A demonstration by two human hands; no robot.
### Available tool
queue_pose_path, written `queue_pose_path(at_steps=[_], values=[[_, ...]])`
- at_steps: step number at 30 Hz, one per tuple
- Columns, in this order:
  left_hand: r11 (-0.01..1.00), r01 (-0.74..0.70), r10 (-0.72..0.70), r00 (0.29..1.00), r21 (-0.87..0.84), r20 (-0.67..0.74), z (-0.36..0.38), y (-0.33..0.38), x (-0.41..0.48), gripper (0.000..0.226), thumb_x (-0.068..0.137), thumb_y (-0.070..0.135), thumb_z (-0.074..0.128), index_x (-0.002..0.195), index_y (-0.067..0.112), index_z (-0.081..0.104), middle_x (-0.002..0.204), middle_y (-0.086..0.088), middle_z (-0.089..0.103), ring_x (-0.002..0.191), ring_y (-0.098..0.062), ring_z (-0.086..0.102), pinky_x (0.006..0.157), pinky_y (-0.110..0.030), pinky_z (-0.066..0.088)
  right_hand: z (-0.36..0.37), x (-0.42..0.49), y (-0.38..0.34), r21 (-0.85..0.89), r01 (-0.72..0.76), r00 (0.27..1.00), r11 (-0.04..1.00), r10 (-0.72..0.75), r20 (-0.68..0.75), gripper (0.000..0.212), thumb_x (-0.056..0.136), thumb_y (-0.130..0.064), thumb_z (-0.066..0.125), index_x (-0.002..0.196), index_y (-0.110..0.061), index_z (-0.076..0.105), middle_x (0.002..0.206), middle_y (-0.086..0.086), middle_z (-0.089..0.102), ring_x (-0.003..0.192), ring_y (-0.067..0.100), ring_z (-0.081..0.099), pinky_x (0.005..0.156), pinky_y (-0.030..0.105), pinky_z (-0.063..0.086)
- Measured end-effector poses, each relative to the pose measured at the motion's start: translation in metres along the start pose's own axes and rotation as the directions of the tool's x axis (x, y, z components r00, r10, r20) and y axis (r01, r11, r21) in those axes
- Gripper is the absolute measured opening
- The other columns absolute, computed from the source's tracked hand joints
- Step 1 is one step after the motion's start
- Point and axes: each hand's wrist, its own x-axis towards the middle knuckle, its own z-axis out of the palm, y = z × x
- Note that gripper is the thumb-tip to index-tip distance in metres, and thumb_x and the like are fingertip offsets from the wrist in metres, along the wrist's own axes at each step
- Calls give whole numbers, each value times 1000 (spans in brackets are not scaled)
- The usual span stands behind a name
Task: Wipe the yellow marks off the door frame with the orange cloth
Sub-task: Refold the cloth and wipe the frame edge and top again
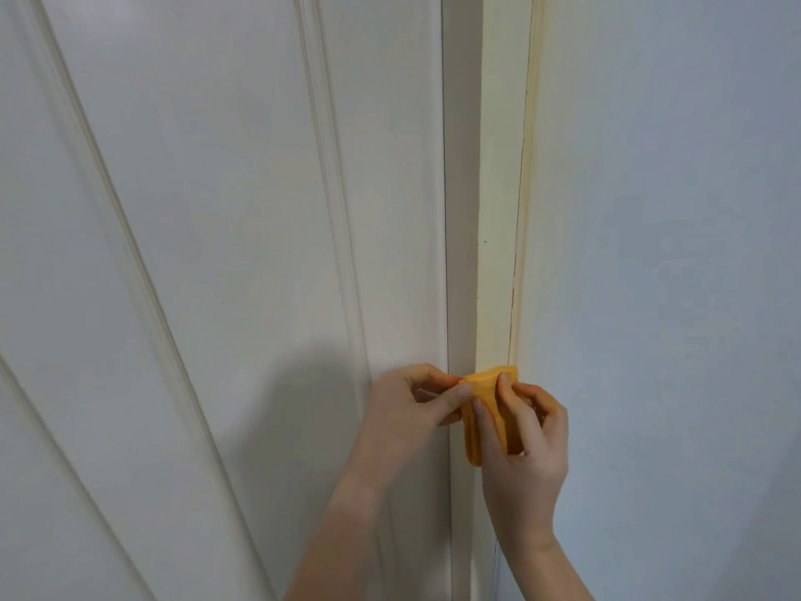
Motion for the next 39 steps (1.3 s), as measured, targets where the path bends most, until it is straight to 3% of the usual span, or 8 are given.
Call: queue_pose_path(at_steps=[4, 9, 13, 17, 23, 27, 35, 39], values=[[945, -182, 234, 957, 271, -174, -24, 15, 3, 7, 97, 27, 82, 94, 23, 86, 80, 11, 82, 78, -6, 79, 81, -23, 64, 9, 0, 5, -46, 52, 996, 998, -55, -65, 39, 87, -11, 81, 124, -1, 75, 134, 11, 57, 124, 27, 61, 105, 37, 53], [554, -390, 783, 545, 736, -300, -81, 54, 21, 5, 96, 16, 81, 92, 14, 83, 85, 1, 79, 75, -15, 72, 78, -26, 57, 17, -5, 20, -69, 141, 983, 988, -148, -109, 40, 93, -17, 74, 125, 6, 71, 130, 16, 61, 123, 29, 64, 109, 39, 54], [410, -351, 890, 357, 842, -285, -122, 81, 46, 15, 103, 18, 72, 97, 7, 81, 95, -11, 78, 88, -32, 72, 90, -37, 55, 25, -11, 11, 29, 61, 992, 998, -57, -111, 53, 90, -30, 76, 132, 2, 69, 136, 10, 56, 136, 11, 54, 115, 30, 48], [258, -289, 960, 186, 922, -210, -156, 100, 71, 22, 107, 21, 69, 103, 4, 83, 123, -17, 77, 120, -43, 68, 113, -36, 48, 34, -13, 18, -8, 94, 980, 996, -94, -174, 49, 89, -22, 79, 128, 7, 70, 132, 20, 60, 135, 16, 57, 109, 44, 55], [259, -186, 941, 272, 948, -204, -171, 99, 72, 37, 114, 27, 56, 147, 16, 68, 166, -13, 51, 159, -37, 39, 133, -50, 26, 51, 33, -14, -30, 341, 868, 939, -327, -373, 37, 77, 9, 87, 110, 18, 72, 114, 27, 64, 126, 4, 59, 105, 21, 52], [252, -164, 943, 263, 954, -204, -172, 97, 71, 39, 114, 26, 54, 150, 17, 65, 168, -12, 48, 160, -38, 37, 135, -47, 20, 61, 74, -33, -52, 363, 836, 931, -350, -422, 33, 85, -2, 87, 112, 12, 74, 116, 26, 69, 111, 31, 69, 103, 28, 56], [269, -146, 936, 271, 952, -223, -173, 98, 67, 40, 115, 27, 53, 154, 20, 62, 170, -9, 44, 163, -32, 32, 137, -43, 15, 55, 16, 1, -82, 288, 886, 954, -298, -355, 36, 83, 0, 85, 114, 12, 72, 122, 20, 66, 107, 35, 70, 99, 43, 61], [277, -143, 930, 289, 950, -228, -171, 99, 66, 41, 115, 27, 53, 155, 21, 60, 172, -7, 43, 164, -30, 30, 137, -41, 12, 64, 68, -45, -16, 282, 871, 959, -263, -414, 33, 86, -1, 85, 116, 10, 74, 122, 20, 68, 113, 32, 68, 103, 33, 57]])
